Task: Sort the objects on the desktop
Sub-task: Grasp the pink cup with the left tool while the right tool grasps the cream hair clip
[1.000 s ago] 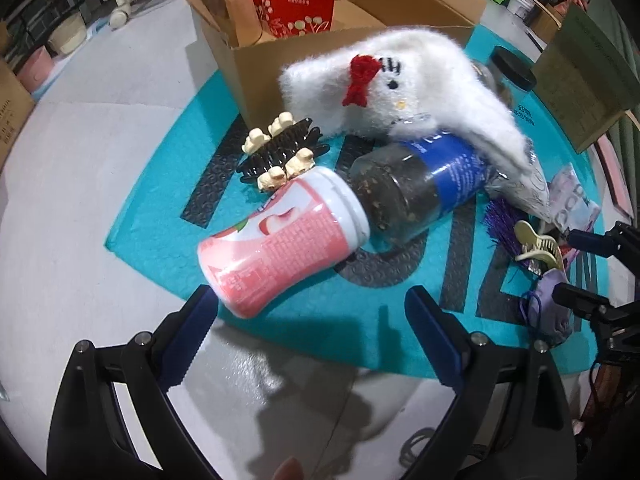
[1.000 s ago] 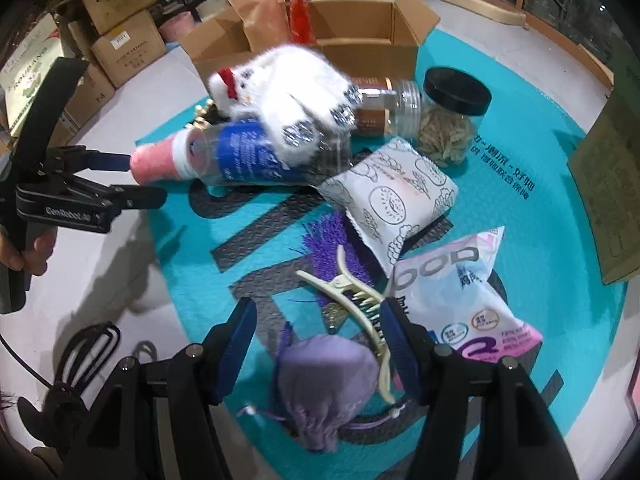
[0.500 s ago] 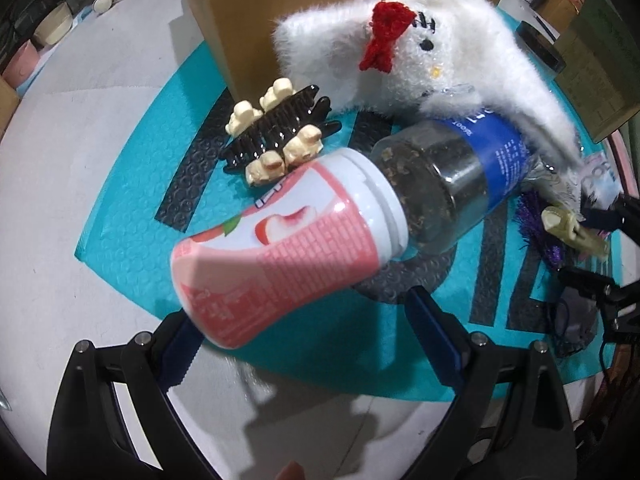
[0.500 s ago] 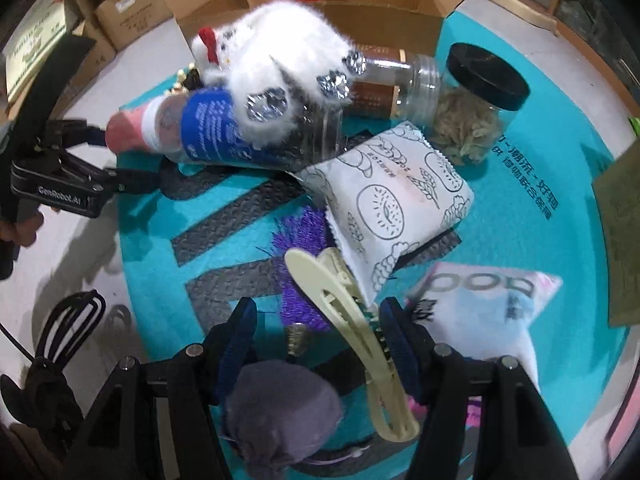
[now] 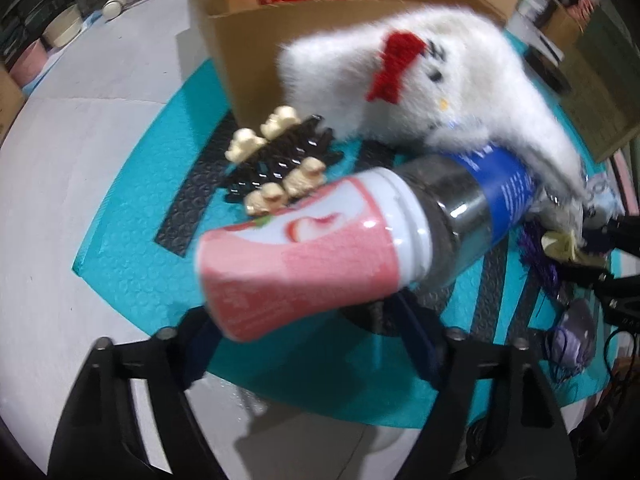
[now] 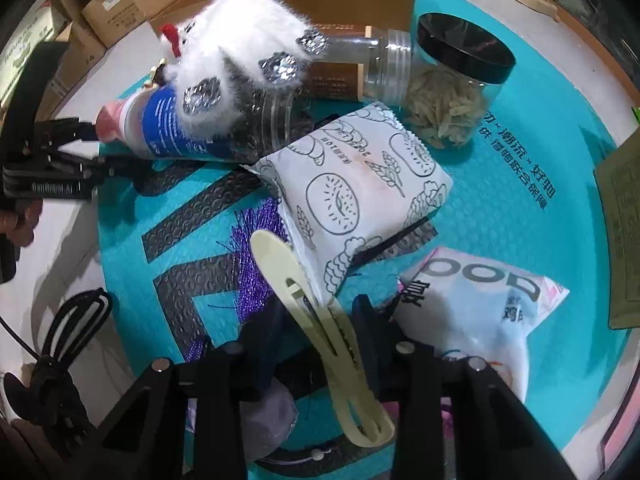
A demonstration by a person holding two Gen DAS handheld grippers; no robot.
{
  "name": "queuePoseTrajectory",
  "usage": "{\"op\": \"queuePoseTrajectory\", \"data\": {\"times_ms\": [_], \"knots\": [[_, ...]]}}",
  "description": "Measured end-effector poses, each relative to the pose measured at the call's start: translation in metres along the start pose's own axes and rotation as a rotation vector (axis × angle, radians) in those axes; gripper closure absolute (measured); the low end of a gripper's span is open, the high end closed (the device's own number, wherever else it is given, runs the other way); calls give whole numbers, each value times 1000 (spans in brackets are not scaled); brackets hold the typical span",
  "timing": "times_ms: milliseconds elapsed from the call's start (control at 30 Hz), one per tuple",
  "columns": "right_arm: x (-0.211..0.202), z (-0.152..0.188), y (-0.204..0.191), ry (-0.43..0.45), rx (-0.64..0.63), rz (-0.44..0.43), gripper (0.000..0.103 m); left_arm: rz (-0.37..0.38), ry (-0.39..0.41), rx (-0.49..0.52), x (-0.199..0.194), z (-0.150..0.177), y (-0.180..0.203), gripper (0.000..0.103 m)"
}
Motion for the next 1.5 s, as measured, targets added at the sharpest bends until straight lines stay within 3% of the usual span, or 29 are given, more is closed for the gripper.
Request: {"op": "queuePoseTrajectory", "data": {"times_ms": [33,100,233,333,433,600,700,800,867,1133,1333,1500], "knots": [[0,1,0,-4,6,-7,73,-4,6,-13,-3,0,-4,39],[-1,3,0,-9,29,-46,76,-19,12,-30,-6,1,-11,60],[-1,10,0,-14,49,-52,80,30,6,-52,-12,5,-16,65],[-2,15,-2,-15,62,-60,81,-7,20,-20,-17,5,-13,65],[-3,21,-4,-24,80,-65,81,-58,45,19,-24,3,-10,64],[-9,16,-4,-28,97,-77,81,-201,85,125,-33,-1,-6,33],[-11,19,-3,-29,107,-80,81,-229,120,163,-47,-16,-2,29],[-12,22,-3,-33,113,-84,81,-209,132,201,-47,-16,4,27],[-10,23,-2,-36,119,-87,81,-176,118,246,-43,-7,12,26],[-13,25,1,-32,145,-109,81,-118,62,414,-35,-18,30,25],[-10,29,8,-46,148,-100,81,-23,-40,428,-16,-8,40,26],[-7,35,10,-63,148,-107,81,65,-41,407,-18,3,48,27]]}}
Point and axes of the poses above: each gripper's, at about its wrist camera, not at the fingertips, and x roughly the way its jaws point, y to its right, z to its underside, the point moved 9 cm from there along x, roughly the way its jaws point, and after that the axes turned 5 degrees about -y, right-handed, at the moved point
